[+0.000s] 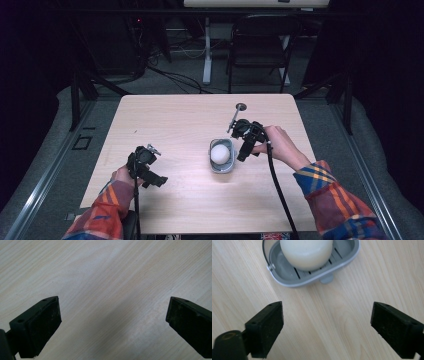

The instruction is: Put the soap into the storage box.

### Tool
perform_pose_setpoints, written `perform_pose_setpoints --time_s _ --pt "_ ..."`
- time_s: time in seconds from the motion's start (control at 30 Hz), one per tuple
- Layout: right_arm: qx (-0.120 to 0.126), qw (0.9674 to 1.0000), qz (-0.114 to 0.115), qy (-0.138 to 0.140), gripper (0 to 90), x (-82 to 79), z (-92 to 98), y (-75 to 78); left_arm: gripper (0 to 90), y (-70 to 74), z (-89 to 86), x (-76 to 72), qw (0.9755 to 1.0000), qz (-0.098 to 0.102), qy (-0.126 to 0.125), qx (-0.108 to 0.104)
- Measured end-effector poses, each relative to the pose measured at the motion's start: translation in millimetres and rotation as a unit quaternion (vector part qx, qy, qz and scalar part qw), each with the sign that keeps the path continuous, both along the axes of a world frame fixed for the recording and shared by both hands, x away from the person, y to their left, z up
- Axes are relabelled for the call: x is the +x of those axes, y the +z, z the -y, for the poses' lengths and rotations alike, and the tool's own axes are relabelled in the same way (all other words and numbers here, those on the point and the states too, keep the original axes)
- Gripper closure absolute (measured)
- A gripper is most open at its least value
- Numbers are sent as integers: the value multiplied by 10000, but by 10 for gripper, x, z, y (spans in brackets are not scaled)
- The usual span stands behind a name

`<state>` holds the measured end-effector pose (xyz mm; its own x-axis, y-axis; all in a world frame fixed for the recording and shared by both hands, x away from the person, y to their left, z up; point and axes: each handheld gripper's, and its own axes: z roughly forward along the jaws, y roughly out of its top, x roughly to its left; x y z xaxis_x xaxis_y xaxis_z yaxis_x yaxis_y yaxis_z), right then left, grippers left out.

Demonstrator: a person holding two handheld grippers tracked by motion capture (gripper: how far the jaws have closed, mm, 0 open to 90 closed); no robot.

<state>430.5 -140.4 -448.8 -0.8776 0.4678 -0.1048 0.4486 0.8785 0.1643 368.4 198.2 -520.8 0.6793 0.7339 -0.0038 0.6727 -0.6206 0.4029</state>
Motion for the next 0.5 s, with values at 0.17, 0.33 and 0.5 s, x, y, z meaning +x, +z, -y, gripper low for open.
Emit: perform_pose_setpoints --time_s 0.17,0.33,0.5 --pt "2 9998 119 -156 84 -100 216 -5 0 -4 3 3 10000 -19 9 21" --pt "25 9994 227 -277 78 -190 440 -19 0 0 2 0 10000 -12 25 28" --pt "13 9987 273 -436 78 -263 611 -55 0 4 2 0 10000 -17 16 32"
